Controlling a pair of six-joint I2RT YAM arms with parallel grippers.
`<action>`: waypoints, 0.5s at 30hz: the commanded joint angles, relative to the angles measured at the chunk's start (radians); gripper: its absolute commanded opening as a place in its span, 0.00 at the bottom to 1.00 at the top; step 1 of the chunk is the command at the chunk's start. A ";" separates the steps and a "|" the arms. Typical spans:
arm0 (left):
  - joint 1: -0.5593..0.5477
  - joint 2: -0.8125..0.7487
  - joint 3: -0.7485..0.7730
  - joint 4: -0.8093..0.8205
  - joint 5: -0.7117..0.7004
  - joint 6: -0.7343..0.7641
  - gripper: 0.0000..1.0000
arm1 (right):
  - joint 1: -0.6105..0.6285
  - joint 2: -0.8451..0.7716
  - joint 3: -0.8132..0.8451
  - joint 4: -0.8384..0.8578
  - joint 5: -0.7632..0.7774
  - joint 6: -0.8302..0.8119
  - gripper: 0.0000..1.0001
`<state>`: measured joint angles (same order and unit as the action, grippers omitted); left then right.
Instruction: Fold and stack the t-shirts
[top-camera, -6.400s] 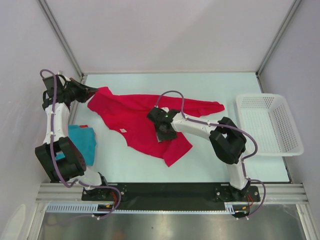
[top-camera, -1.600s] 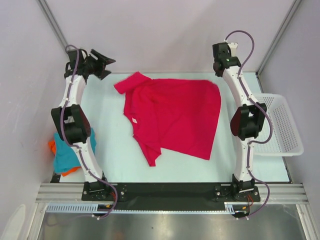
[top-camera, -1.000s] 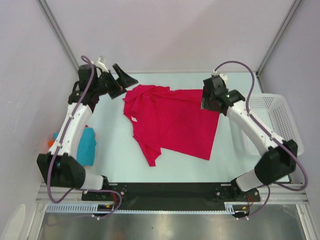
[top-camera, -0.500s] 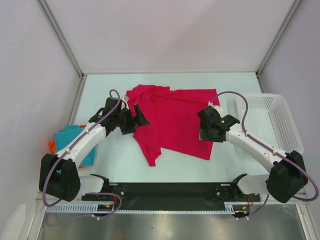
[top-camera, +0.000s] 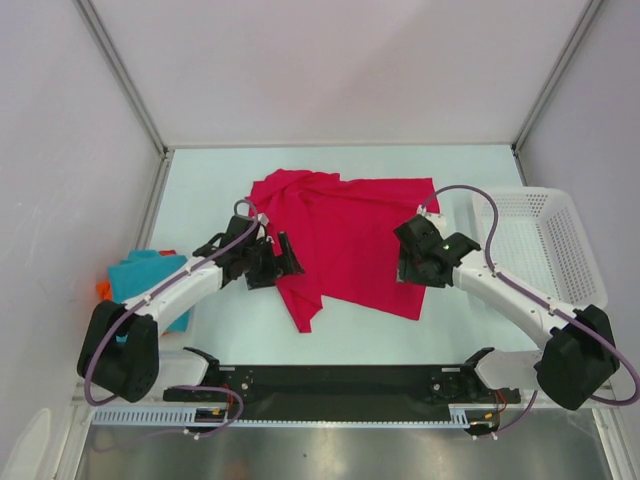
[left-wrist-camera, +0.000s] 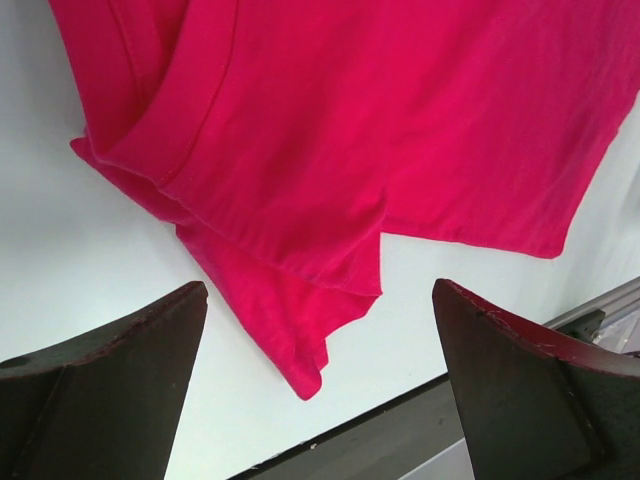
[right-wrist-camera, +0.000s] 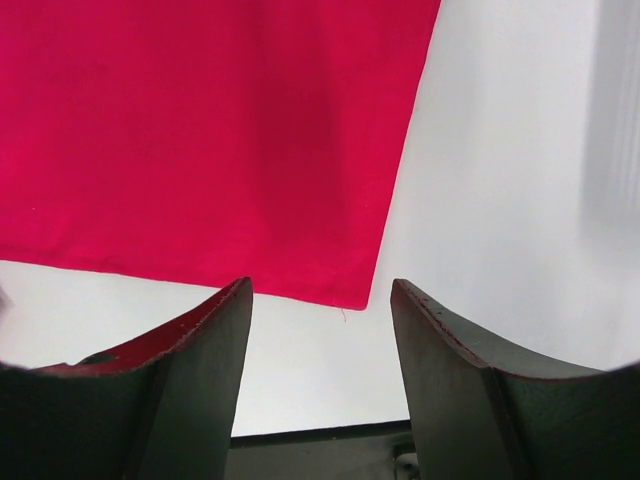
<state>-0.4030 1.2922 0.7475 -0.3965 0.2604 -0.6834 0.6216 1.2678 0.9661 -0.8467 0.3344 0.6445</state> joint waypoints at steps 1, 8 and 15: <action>-0.016 0.015 -0.013 0.053 -0.026 -0.016 0.99 | 0.017 0.005 -0.006 0.006 0.014 0.032 0.63; -0.026 0.058 -0.017 0.077 -0.024 -0.018 0.99 | 0.027 0.013 -0.006 0.001 0.017 0.037 0.63; -0.037 0.104 -0.016 0.111 -0.018 -0.018 0.97 | 0.030 0.019 0.008 -0.018 0.028 0.038 0.62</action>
<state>-0.4271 1.3750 0.7330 -0.3393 0.2451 -0.6910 0.6445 1.2846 0.9611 -0.8497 0.3351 0.6624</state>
